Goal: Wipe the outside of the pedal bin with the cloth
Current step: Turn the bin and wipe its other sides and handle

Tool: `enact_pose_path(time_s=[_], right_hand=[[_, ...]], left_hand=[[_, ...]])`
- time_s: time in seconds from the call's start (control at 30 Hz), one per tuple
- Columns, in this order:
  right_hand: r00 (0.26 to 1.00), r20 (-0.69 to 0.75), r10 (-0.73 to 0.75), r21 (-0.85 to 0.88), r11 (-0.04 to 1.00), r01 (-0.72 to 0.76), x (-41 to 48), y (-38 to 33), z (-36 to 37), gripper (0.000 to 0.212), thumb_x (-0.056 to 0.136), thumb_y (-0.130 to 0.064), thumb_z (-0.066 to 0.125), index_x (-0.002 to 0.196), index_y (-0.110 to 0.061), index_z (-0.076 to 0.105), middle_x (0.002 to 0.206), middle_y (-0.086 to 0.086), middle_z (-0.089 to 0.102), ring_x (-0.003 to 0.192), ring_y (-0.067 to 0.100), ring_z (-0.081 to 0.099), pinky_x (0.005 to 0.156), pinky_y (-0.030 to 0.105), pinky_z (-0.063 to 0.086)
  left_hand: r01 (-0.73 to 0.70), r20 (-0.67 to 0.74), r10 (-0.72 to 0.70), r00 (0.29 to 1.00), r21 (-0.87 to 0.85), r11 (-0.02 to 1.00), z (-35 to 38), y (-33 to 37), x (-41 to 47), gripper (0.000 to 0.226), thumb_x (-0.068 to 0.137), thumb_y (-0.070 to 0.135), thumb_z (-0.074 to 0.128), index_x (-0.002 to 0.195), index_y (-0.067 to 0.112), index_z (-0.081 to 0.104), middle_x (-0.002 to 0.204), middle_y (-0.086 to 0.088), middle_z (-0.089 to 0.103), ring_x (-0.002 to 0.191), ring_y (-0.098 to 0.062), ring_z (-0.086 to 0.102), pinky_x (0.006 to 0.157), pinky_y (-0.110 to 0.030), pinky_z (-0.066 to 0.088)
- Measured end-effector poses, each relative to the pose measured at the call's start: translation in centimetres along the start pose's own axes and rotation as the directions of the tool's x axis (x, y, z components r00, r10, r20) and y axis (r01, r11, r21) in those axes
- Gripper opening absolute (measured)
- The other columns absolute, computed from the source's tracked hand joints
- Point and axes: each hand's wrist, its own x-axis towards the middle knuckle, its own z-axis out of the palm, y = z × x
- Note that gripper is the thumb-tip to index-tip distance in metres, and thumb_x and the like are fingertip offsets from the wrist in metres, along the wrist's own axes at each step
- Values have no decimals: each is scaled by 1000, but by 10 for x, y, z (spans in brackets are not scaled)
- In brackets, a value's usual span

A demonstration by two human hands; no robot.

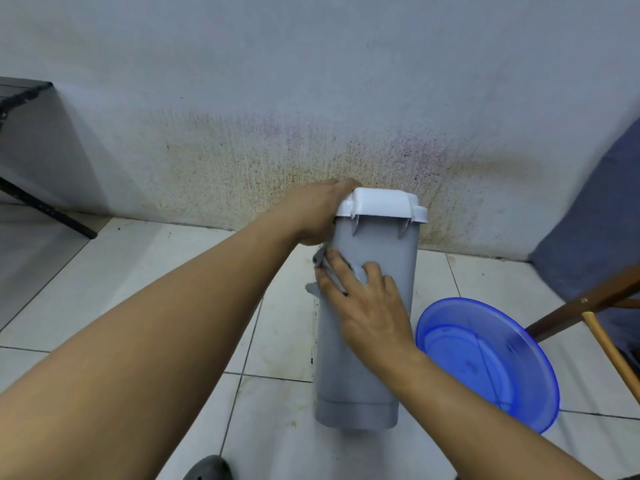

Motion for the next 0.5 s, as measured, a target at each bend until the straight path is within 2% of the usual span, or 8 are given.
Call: enact_pose_path(time_s=[0.1, 0.2, 0.3, 0.5], right_hand=[[998, 20, -62, 14, 998, 62, -24, -10, 12, 62, 74, -9, 55, 136, -19, 54, 156, 7, 38, 95, 37, 44, 65, 44, 44], [991, 64, -116, 62, 992, 112, -52, -20, 25, 61, 75, -14, 70, 134, -19, 55, 155, 7, 38, 96, 38, 49, 68, 47, 49], [981, 111, -157, 95, 985, 147, -63, -25, 30, 56, 79, -20, 72, 133, -20, 55, 155, 5, 34, 98, 38, 54, 71, 49, 51], [999, -28, -18, 61, 998, 19, -12, -2, 6, 54, 82, -10, 56, 134, -24, 56, 154, 2, 41, 91, 33, 42, 67, 41, 44]], left_hand=[[2, -5, -2, 1000, 6, 1000, 2, 3, 2, 71, 82, 7, 62, 144, 30, 37, 126, -3, 55, 107, -31, 59, 83, -51, 53], [16, -2, -16, 1000, -6, 1000, 3, 5, 2, 71, 81, 4, 60, 143, 30, 37, 125, -2, 54, 106, -31, 60, 83, -51, 53], [21, -1, -21, 1000, -28, 999, 3, 4, 1, 70, 81, 2, 58, 143, 30, 38, 127, -1, 53, 106, -31, 59, 83, -48, 53], [18, -22, -18, 1000, -24, 1000, 5, 7, 2, 70, 82, 5, 62, 143, 28, 37, 128, -4, 53, 106, -33, 60, 80, -47, 52]])
